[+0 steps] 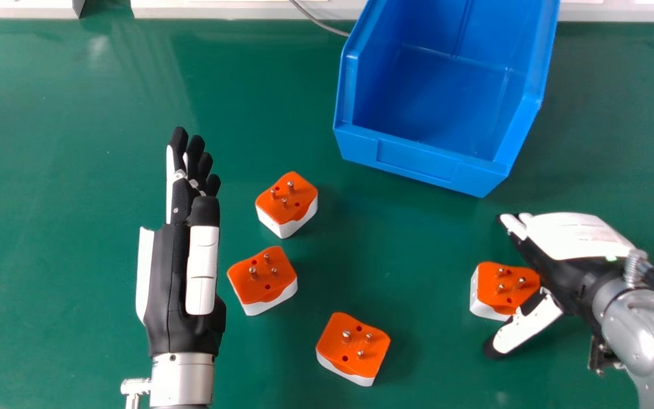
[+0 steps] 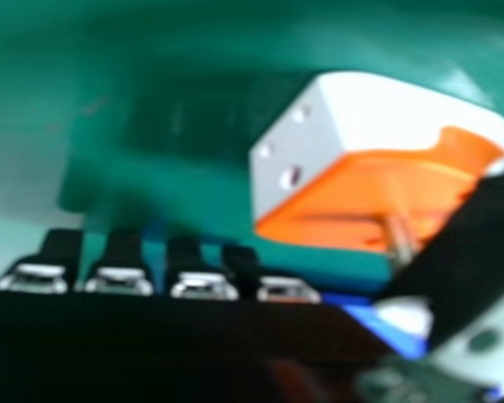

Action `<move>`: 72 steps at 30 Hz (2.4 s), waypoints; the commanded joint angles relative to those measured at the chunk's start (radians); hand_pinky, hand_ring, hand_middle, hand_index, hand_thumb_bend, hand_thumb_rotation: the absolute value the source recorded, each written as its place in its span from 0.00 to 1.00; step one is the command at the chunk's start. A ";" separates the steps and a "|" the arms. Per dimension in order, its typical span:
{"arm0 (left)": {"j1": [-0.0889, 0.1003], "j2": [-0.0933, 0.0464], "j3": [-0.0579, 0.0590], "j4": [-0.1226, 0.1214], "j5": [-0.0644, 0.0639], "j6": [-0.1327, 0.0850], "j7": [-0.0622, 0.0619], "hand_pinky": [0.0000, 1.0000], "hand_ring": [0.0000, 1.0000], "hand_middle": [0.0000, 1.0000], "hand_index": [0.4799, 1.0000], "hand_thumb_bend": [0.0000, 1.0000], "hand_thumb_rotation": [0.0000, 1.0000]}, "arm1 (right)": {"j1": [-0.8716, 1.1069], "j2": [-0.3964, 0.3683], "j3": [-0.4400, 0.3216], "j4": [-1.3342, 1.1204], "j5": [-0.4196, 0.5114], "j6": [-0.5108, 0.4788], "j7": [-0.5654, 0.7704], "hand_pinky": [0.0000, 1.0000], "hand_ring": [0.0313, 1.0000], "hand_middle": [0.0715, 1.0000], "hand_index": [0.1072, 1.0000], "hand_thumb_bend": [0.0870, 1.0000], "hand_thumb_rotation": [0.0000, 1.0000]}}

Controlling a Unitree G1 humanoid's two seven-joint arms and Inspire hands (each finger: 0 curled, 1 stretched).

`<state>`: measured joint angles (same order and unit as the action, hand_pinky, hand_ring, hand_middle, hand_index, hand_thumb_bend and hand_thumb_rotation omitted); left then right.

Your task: Pick all objects and put in blue box

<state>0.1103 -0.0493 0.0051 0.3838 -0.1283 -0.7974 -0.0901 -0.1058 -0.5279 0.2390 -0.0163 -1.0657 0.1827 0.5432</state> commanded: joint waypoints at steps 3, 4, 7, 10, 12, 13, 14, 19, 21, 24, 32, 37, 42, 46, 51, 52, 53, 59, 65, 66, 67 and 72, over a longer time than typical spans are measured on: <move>-0.012 -0.032 -0.009 -0.012 0.001 -0.013 -0.001 1.00 1.00 1.00 1.00 0.82 0.92 | -0.045 -0.051 0.067 0.044 0.000 -0.065 -0.024 0.98 0.99 0.99 0.99 1.00 0.33; -0.014 -0.032 -0.009 -0.012 0.001 -0.012 -0.001 1.00 1.00 1.00 1.00 0.82 0.92 | -0.049 -0.055 0.074 0.051 0.008 -0.073 -0.032 0.98 0.99 0.99 0.99 1.00 0.33; -0.019 -0.033 -0.011 -0.016 0.005 -0.008 0.002 1.00 1.00 1.00 1.00 0.83 0.91 | -0.057 -0.071 0.093 0.064 0.029 -0.104 -0.053 0.99 1.00 1.00 0.99 1.00 0.27; -0.025 -0.035 -0.011 -0.019 0.008 -0.003 0.009 1.00 1.00 1.00 1.00 0.83 0.91 | -0.066 -0.078 0.110 0.083 0.050 -0.134 -0.071 0.99 1.00 1.00 0.99 1.00 0.24; -0.029 -0.034 -0.011 -0.019 0.008 -0.001 0.010 1.00 1.00 1.00 1.00 0.83 0.91 | -0.078 -0.076 0.124 0.098 0.058 -0.143 -0.072 0.99 1.00 1.00 0.99 1.00 0.24; -0.031 -0.034 -0.012 -0.019 0.008 0.000 0.010 1.00 1.00 1.00 1.00 0.83 0.91 | -0.085 -0.075 0.136 0.112 0.053 -0.148 -0.079 0.99 1.00 1.00 0.99 1.00 0.24; -0.033 -0.034 -0.012 -0.019 0.009 0.000 0.010 1.00 1.00 1.00 1.00 0.83 0.91 | -0.091 -0.074 0.145 0.123 0.050 -0.152 -0.078 0.99 1.00 1.00 0.99 1.00 0.24; -0.034 -0.034 -0.014 -0.023 0.011 0.001 0.013 1.00 1.00 1.00 1.00 0.83 0.90 | -0.103 -0.083 0.181 0.149 0.066 -0.183 -0.078 0.97 0.99 0.99 0.99 1.00 0.19; -0.034 -0.034 -0.014 -0.023 0.012 -0.001 0.014 1.00 1.00 1.00 1.00 0.83 0.90 | -0.103 -0.084 0.184 0.150 0.077 -0.182 -0.073 0.97 0.99 0.99 0.99 1.00 0.19; -0.036 -0.033 -0.014 -0.021 0.010 -0.005 0.012 1.00 1.00 1.00 1.00 0.83 0.90 | -0.104 -0.092 0.199 0.150 0.057 -0.176 -0.089 0.97 0.99 0.99 0.99 1.00 0.19; -0.034 -0.031 -0.016 -0.023 0.009 -0.004 0.009 1.00 1.00 1.00 1.00 0.82 0.90 | -0.095 -0.071 0.207 0.139 0.048 -0.073 -0.063 0.72 0.77 0.81 0.89 0.85 0.11; -0.032 -0.029 -0.016 -0.021 0.011 -0.008 0.010 1.00 1.00 1.00 1.00 0.82 0.90 | -0.093 -0.064 0.215 0.126 0.050 -0.013 -0.044 0.54 0.60 0.68 0.80 0.74 0.07; -0.030 -0.027 -0.014 -0.020 0.013 -0.007 0.011 1.00 1.00 1.00 1.00 0.82 0.91 | -0.075 -0.055 0.204 0.121 0.059 0.011 -0.084 0.48 0.53 0.63 0.77 0.69 0.06; -0.028 -0.027 -0.013 -0.021 0.015 -0.006 0.012 1.00 1.00 1.00 1.00 0.82 0.91 | -0.063 -0.048 0.196 0.121 0.061 0.020 -0.127 0.39 0.46 0.56 0.74 0.63 0.04; -0.027 -0.025 -0.012 -0.019 0.010 -0.003 0.008 1.00 1.00 1.00 1.00 0.82 0.91 | -0.057 -0.043 0.194 0.127 0.061 0.017 -0.178 0.36 0.42 0.54 0.73 0.60 0.03; -0.027 -0.024 -0.012 -0.018 0.009 -0.003 0.007 1.00 1.00 1.00 1.00 0.82 0.91 | -0.057 -0.045 0.193 0.127 0.066 0.011 -0.183 0.33 0.40 0.52 0.73 0.59 0.02; -0.027 -0.024 -0.012 -0.016 0.009 -0.004 0.006 1.00 1.00 1.00 1.00 0.82 0.91 | -0.057 -0.049 0.195 0.126 0.068 0.004 -0.183 0.33 0.40 0.52 0.73 0.59 0.02; -0.027 -0.024 -0.010 -0.011 0.009 -0.008 0.001 1.00 1.00 1.00 1.00 0.81 0.91 | -0.054 -0.061 0.196 0.122 0.080 -0.025 -0.208 0.31 0.38 0.49 0.69 0.56 0.01; -0.025 -0.024 -0.010 -0.015 0.009 -0.005 0.001 1.00 1.00 1.00 1.00 0.82 0.91 | -0.053 -0.062 0.201 0.114 0.081 -0.026 -0.218 0.31 0.38 0.47 0.65 0.54 0.01; -0.025 -0.024 -0.010 -0.016 0.010 -0.004 0.002 1.00 1.00 1.00 1.00 0.82 0.91 | -0.054 -0.062 0.198 0.112 0.090 -0.028 -0.214 0.32 0.38 0.47 0.62 0.52 0.01; -0.024 -0.024 -0.010 -0.018 0.011 -0.003 0.003 1.00 1.00 1.00 1.00 0.82 0.91 | -0.054 -0.063 0.196 0.111 0.099 -0.032 -0.210 0.32 0.38 0.47 0.62 0.52 0.01; -0.025 -0.026 -0.011 -0.018 0.011 -0.008 0.003 1.00 1.00 1.00 1.00 0.82 0.91 | -0.055 -0.068 0.195 0.113 0.099 -0.048 -0.225 0.32 0.37 0.46 0.58 0.50 0.01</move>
<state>0.0830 -0.0491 -0.0001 0.3824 -0.1198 -0.7932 -0.0860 -0.2138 -0.5852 0.4096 0.0691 -0.9848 0.1491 0.2868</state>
